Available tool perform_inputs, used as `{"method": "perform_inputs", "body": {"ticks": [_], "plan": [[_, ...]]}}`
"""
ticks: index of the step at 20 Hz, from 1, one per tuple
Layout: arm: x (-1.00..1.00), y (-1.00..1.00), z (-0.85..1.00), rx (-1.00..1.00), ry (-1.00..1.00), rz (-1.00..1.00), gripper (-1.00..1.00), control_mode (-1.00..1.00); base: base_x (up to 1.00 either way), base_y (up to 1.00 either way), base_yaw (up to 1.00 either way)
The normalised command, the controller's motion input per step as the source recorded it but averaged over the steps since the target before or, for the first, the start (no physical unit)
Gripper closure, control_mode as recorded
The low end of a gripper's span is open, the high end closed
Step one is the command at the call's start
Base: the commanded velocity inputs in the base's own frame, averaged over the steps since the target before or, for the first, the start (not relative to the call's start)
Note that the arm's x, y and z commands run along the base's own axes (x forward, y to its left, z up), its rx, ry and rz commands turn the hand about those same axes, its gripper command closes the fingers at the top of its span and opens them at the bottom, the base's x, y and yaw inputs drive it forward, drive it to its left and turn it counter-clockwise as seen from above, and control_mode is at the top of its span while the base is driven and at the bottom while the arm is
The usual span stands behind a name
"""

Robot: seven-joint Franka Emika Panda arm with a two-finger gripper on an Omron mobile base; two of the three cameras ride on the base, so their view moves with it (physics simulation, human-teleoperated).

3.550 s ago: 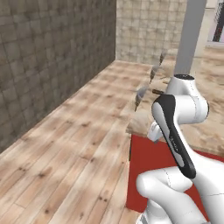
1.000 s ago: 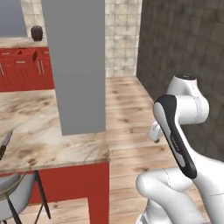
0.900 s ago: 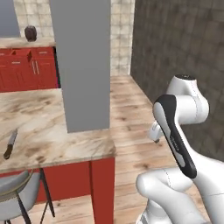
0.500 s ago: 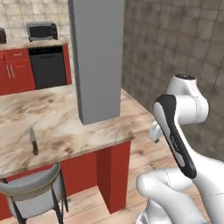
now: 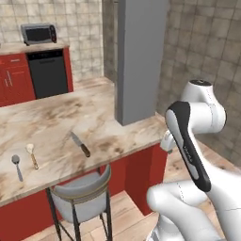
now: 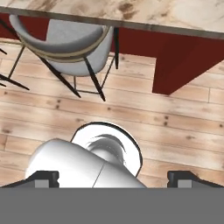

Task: Pick up the metallic utensils from the counter and place them in the open drawer. Make sure not to pick up any wooden utensils.

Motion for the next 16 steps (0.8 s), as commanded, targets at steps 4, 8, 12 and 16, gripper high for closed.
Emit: {"method": "perform_inputs", "body": {"ticks": [4,8,12,16], "plan": [[0.0,0.0,0.0,0.0,0.0,0.0,-1.0,1.0,0.16,0.8,0.18],[0.0,0.0,0.0,0.0,0.0,0.0,-1.0,1.0,0.08,0.62,0.2],[0.0,0.0,0.0,0.0,0.0,0.0,-1.0,1.0,0.73,0.48,0.09],[0.0,0.0,0.0,0.0,0.0,0.0,-1.0,1.0,0.44,0.05,0.0]]}}
